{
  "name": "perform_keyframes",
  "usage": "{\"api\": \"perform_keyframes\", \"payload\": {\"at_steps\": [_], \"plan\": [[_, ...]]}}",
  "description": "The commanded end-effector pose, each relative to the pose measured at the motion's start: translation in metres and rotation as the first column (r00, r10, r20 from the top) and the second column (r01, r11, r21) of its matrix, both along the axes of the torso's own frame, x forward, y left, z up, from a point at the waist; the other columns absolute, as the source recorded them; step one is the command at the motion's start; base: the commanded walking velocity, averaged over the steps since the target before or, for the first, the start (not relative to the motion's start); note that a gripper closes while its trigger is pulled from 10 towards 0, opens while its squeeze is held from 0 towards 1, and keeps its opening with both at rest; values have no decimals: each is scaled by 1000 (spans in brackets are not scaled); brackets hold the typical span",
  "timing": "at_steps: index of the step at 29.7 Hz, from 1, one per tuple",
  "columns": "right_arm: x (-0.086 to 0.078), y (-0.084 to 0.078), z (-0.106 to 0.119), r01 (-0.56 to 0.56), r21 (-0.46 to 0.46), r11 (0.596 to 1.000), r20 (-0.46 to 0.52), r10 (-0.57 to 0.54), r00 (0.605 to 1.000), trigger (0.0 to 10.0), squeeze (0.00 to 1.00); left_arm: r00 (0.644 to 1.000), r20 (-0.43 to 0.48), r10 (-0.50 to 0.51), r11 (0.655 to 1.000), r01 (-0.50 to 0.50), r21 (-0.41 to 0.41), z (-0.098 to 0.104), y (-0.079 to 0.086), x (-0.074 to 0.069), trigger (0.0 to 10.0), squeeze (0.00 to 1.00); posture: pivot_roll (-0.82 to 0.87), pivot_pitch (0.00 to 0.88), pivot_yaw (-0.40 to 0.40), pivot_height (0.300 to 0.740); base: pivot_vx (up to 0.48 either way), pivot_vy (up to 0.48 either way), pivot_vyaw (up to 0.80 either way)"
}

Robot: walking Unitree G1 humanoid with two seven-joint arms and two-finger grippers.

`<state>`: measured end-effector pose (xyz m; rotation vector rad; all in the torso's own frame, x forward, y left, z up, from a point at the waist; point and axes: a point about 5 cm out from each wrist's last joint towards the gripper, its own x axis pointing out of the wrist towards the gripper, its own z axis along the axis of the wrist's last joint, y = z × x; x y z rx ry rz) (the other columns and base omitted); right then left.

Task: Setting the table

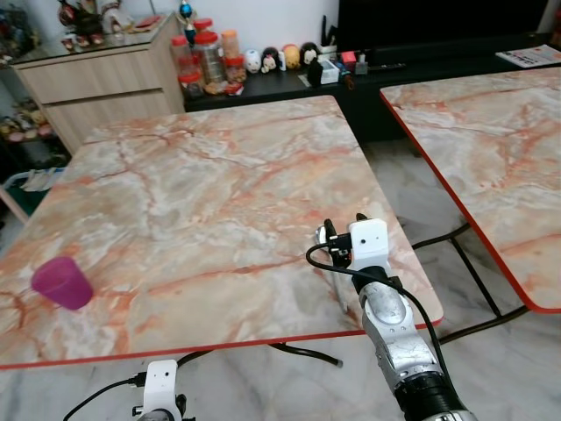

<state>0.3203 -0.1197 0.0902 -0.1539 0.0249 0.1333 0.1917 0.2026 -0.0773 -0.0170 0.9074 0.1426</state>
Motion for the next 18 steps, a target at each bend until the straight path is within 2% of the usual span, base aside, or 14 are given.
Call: {"api": "perform_keyframes", "payload": {"at_steps": [1,5,9,10,16,17,18], "plan": [[2,2,-2,5,-16,1000,-30,-5,1000,10000,0,1000,-6,6,1000,-6,10,0,5,-1,10000,0,-214,0,104,740,0,0,0],[0,2,-11,29,-24,999,-107,-31,994,10000,0,1000,-9,6,1000,-6,11,0,6,-3,10000,0,-209,0,103,740,0,0,0],[-1,3,-14,28,-15,1000,-129,-29,991,10000,0,1000,-11,5,1000,-4,11,-1,6,-3,10000,0,-209,0,103,740,0,0,0],[-2,4,-17,23,2,1000,-150,-23,988,10000,1000,1000,-12,2,1000,-2,12,-1,6,-4,10000,0,-211,0,104,740,0,0,0],[-2,9,-20,0,6,1000,-187,1,982,10000,1000,1000,-13,-3,1000,3,13,-1,5,-4,10000,0,-203,0,100,740,0,0,0],[-1,11,-21,-11,3,1000,-197,11,980,10000,0,1000,-11,-3,1000,3,12,-1,5,-4,10000,0,-203,0,98,740,0,0,0],[0,12,-21,-19,2,1000,-204,18,979,10000,0,1000,-11,-3,1000,3,12,-1,4,-3,10000,0,-203,0,98,740,0,0,0]]}}
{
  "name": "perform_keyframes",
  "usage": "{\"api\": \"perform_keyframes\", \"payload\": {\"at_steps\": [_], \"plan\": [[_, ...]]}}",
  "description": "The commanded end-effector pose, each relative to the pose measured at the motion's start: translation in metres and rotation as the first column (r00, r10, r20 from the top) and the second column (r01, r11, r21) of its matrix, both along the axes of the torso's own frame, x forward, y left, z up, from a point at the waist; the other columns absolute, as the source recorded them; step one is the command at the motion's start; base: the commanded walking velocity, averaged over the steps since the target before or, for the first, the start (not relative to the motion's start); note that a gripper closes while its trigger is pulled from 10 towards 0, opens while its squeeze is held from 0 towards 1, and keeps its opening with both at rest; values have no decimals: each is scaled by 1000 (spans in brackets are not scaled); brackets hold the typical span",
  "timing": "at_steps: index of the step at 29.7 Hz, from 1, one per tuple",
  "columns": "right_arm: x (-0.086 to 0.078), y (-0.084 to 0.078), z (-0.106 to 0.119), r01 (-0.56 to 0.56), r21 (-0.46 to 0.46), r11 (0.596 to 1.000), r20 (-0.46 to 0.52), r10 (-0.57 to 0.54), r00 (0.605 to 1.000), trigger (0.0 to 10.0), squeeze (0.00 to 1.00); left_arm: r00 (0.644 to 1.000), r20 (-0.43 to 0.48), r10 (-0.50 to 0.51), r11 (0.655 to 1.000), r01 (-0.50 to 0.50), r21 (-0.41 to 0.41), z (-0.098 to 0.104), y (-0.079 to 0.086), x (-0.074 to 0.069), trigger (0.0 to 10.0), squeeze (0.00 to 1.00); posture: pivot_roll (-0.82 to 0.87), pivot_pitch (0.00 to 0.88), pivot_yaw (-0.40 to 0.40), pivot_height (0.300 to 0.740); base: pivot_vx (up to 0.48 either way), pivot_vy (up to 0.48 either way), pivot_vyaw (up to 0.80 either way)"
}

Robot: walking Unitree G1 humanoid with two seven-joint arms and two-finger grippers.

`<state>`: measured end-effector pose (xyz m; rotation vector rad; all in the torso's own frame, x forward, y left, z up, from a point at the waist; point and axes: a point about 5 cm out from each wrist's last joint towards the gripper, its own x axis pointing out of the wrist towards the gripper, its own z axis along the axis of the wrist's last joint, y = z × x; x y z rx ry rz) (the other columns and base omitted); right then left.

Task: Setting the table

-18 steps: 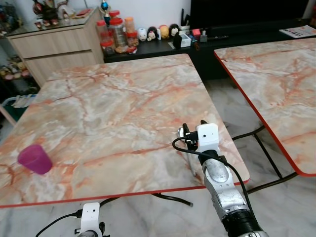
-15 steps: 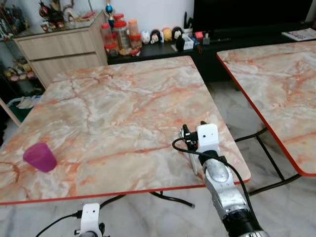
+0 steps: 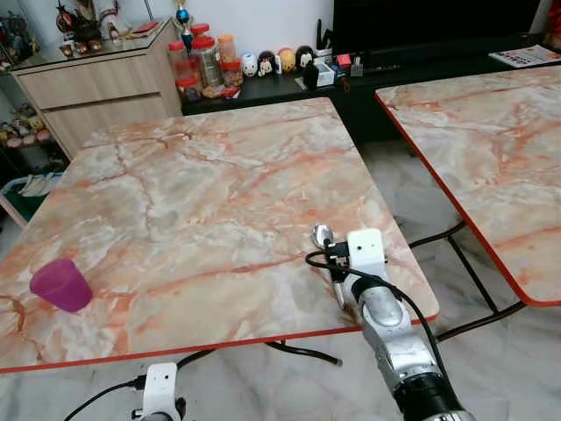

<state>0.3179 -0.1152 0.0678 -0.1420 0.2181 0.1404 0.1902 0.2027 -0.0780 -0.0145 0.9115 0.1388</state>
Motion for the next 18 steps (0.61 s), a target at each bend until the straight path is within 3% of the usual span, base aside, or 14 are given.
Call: {"api": "perform_keyframes", "payload": {"at_steps": [1,18], "plan": [[3,9,0,-33,7,999,-23,33,999,10000,0,1000,-5,2,1000,-2,11,0,4,-1,10000,0,-203,0,98,740,0,0,0],[6,9,-6,8,10,1000,-101,-7,995,10000,0,1000,-9,8,1000,-8,3,0,3,-1,10000,0,-197,0,92,740,0,0,0]]}}
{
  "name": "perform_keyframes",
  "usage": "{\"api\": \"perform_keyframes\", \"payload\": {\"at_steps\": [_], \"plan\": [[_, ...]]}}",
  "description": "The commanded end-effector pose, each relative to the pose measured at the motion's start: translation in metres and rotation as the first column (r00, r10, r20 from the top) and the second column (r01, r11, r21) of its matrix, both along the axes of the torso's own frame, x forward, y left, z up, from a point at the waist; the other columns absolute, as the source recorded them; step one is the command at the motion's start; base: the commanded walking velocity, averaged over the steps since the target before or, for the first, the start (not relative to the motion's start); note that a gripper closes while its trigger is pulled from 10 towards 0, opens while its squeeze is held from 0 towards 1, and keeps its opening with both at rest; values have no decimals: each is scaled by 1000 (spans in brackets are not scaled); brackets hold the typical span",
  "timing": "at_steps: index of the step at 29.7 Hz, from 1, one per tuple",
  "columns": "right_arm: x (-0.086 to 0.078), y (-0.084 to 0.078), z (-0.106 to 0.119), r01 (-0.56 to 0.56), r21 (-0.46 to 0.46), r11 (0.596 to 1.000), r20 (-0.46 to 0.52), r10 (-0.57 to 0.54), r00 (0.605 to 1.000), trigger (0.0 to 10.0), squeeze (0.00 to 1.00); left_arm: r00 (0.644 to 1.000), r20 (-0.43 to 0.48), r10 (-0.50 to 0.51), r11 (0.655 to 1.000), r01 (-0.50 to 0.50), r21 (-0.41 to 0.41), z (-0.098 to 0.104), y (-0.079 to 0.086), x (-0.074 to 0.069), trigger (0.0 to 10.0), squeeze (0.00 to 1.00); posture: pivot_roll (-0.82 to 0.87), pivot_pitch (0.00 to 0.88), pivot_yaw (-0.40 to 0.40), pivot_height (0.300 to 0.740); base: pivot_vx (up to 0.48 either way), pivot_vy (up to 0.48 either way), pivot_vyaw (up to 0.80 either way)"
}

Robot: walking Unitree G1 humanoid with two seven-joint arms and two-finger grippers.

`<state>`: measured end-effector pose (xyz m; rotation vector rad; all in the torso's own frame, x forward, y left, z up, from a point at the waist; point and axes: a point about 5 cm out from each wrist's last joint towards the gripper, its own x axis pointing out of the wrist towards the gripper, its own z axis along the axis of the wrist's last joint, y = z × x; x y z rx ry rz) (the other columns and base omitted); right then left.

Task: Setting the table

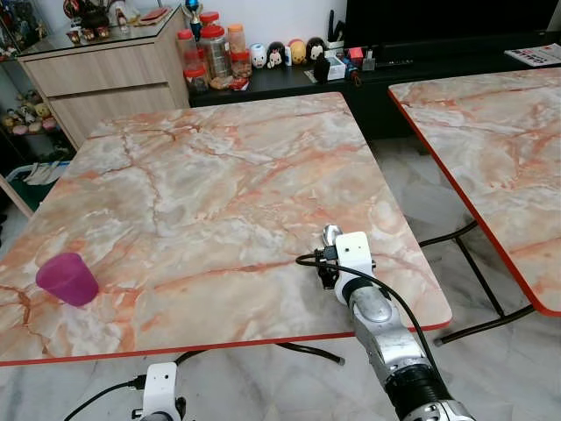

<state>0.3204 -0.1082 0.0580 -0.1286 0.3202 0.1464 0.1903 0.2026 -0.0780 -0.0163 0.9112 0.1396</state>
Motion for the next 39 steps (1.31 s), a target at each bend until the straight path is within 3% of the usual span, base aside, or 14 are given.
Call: {"api": "perform_keyframes", "payload": {"at_steps": [1,17,18,19,20,39], "plan": [[4,2,4,5,4,1000,1,-5,1000,10000,0,1000,-10,6,1000,-6,4,0,3,-1,10000,0,-197,0,92,740,0,0,0],[0,-1,-8,47,45,998,-91,-43,995,10000,0,999,-32,2,1000,-2,6,-3,6,-6,10000,0,-199,0,97,740,0,0,0],[0,0,-8,44,52,998,-90,-40,995,3412,0,999,-33,0,1000,0,4,-3,5,-7,10000,0,-199,0,97,740,0,0,0],[0,0,-8,43,55,998,-90,-38,995,3412,0,999,-33,0,1000,0,3,-3,5,-7,10000,0,-199,0,97,740,0,0,0],[0,0,-7,39,57,998,-89,-33,995,0,0,999,-33,-1,1000,1,2,-3,5,-7,10000,0,-200,0,96,740,0,0,0],[-2,0,-10,23,57,998,-93,-18,996,0,0,997,-63,-33,999,32,-23,-6,-1,-12,10000,0,-213,0,95,740,0,0,0]]}}
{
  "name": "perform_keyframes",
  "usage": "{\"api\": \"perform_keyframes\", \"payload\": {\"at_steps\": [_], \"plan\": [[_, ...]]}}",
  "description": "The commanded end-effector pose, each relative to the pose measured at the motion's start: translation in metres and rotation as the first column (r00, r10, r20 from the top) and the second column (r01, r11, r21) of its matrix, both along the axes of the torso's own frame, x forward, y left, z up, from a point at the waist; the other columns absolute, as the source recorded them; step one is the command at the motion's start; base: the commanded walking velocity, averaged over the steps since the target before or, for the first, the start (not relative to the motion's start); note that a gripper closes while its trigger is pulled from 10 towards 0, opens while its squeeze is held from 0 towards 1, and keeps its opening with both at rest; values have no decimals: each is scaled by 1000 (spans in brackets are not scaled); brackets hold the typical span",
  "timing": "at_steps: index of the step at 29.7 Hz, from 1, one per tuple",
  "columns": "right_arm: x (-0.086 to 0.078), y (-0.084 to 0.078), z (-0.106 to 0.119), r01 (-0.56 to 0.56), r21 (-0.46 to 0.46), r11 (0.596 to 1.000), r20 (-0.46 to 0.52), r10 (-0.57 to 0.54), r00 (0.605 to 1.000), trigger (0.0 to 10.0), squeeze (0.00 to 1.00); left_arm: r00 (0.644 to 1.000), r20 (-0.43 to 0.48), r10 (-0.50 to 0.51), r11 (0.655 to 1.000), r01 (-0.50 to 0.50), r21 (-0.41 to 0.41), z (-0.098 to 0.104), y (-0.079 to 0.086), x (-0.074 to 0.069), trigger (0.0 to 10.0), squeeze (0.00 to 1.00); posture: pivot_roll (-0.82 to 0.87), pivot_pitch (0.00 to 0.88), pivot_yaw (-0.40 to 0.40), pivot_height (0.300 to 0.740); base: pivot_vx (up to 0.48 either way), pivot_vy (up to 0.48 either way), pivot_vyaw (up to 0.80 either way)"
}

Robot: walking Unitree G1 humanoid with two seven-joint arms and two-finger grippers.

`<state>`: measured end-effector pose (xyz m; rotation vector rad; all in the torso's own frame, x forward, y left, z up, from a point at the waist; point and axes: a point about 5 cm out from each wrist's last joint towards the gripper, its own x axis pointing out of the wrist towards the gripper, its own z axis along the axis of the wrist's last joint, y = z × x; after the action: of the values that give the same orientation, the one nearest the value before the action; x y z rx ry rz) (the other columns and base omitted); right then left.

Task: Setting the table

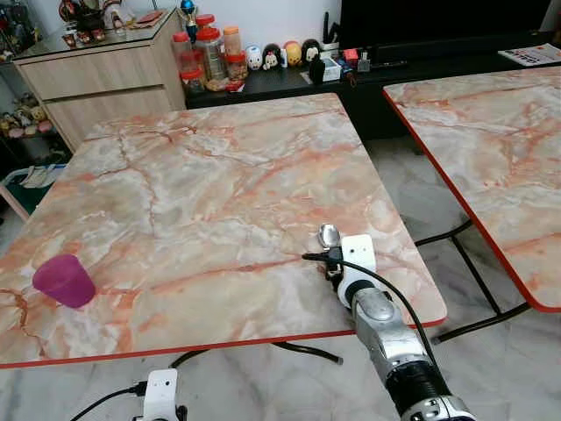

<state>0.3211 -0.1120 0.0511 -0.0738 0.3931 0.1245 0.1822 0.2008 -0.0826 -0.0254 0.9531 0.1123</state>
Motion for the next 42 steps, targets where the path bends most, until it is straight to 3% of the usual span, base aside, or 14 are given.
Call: {"api": "perform_keyframes", "payload": {"at_steps": [1,33,35,36,40,42], "plan": [[-3,3,-4,-15,13,1000,-17,16,1000,0,0,1000,-26,-16,1000,16,-2,-2,0,-4,10000,0,-212,0,93,740,0,0,0],[5,2,8,-35,-7,999,25,35,999,0,0,1000,-15,16,1000,-16,-13,-1,-4,0,10000,0,-203,0,81,740,0,0,0],[5,3,10,-43,-22,999,61,44,997,471,0,1000,-18,12,1000,-12,-6,-2,-3,-2,10000,0,-208,0,86,740,0,0,0],[6,5,14,-53,-27,998,92,56,994,10000,0,1000,-19,7,1000,-7,-2,-2,-2,-3,10000,0,-211,0,88,740,0,0,0],[11,10,35,-75,12,997,222,71,972,10000,0,1000,-17,-4,1000,4,12,-2,-1,-3,10000,0,-219,0,90,740,0,0,0],[15,11,49,-81,-11,997,311,80,947,10000,0,1000,-11,-1,1000,2,15,-1,-1,-2,10000,0,-221,0,88,740,0,0,0]]}}
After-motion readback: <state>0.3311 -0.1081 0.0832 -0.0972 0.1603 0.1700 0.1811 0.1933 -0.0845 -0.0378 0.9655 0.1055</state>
